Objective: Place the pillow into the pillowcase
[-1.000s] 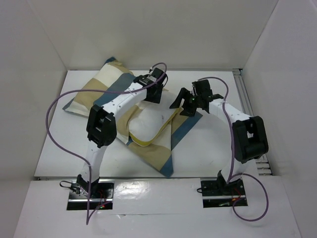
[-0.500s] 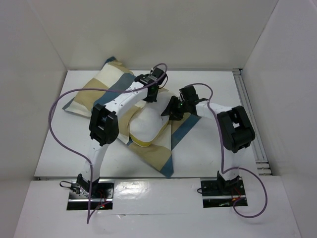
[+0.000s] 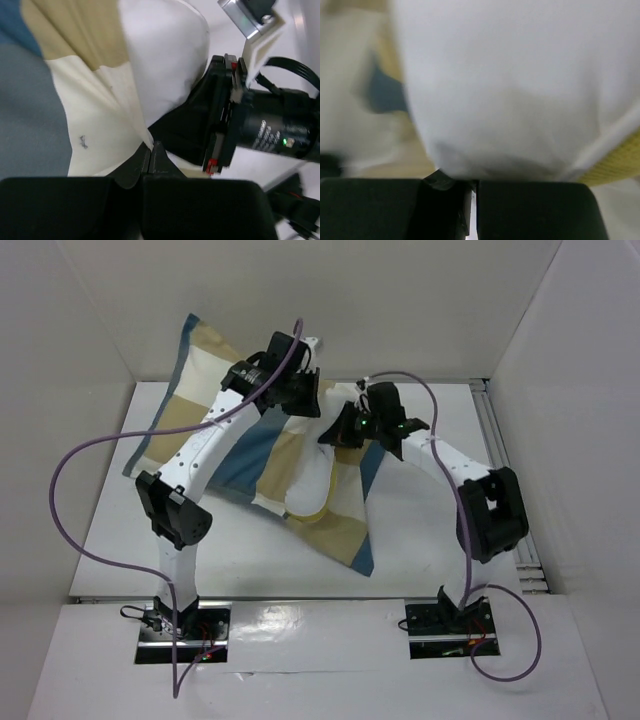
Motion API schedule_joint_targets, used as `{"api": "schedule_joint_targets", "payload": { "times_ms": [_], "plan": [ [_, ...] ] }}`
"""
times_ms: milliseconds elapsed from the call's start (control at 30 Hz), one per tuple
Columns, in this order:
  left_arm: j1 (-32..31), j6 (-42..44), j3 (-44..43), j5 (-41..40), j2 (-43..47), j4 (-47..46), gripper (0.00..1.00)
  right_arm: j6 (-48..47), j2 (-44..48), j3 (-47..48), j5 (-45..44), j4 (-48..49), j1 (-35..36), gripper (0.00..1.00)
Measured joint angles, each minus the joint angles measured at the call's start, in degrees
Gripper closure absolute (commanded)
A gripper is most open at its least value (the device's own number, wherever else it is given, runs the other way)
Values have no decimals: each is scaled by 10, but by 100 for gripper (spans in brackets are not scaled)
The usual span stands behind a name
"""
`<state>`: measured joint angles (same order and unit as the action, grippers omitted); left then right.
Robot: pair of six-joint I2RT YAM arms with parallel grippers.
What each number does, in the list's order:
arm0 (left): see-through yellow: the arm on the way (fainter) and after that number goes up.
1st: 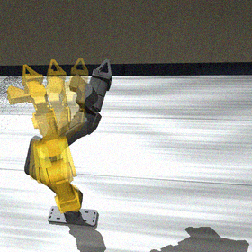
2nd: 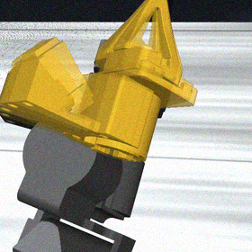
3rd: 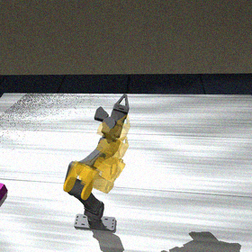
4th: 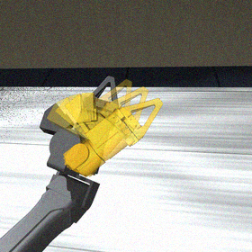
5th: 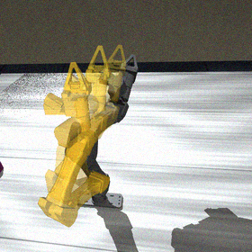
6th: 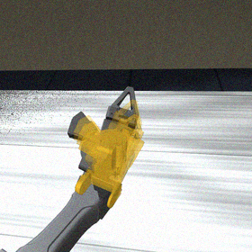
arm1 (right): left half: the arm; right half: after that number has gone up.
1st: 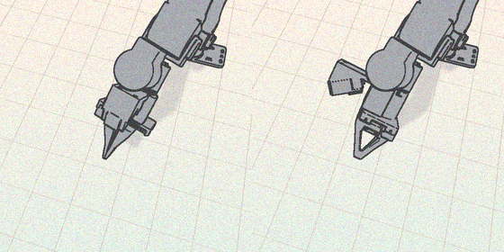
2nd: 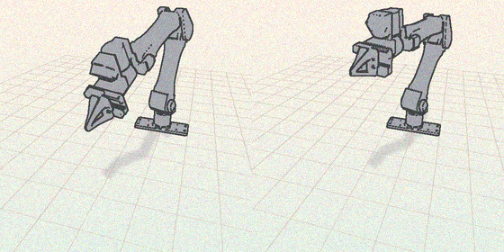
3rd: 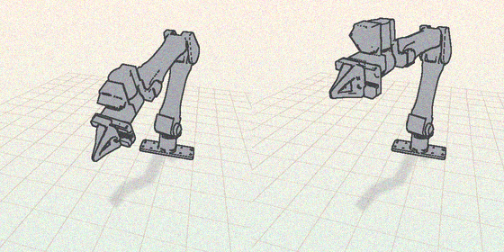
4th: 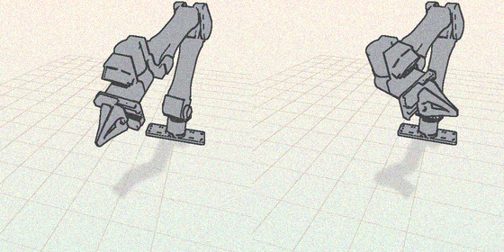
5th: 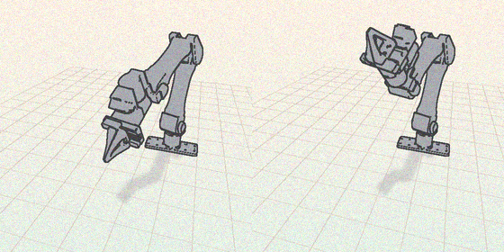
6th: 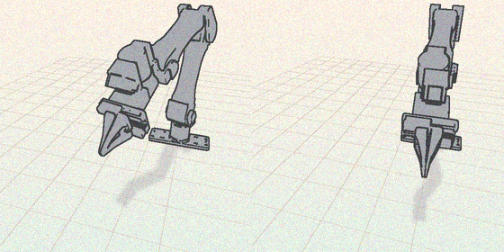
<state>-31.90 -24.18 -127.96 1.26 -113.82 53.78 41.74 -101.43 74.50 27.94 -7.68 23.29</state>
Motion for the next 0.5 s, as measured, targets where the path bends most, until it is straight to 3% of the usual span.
{"api": "schedule_joint_targets", "payload": {
  "times_ms": [133, 233, 500],
  "plan": [
    [0, -32, -28, 61, 10, -4, 100, -7, 75, 32, -10, 3, 22, 100],
    [5, -50, 8, 68, 38, -19, 100, -2, 101, 27, -23, 12, 45, 100],
    [42, -93, 133, 91, 41, -47, 100, 69, 0, -71, 31, 119, 65, 100]
  ]
}}
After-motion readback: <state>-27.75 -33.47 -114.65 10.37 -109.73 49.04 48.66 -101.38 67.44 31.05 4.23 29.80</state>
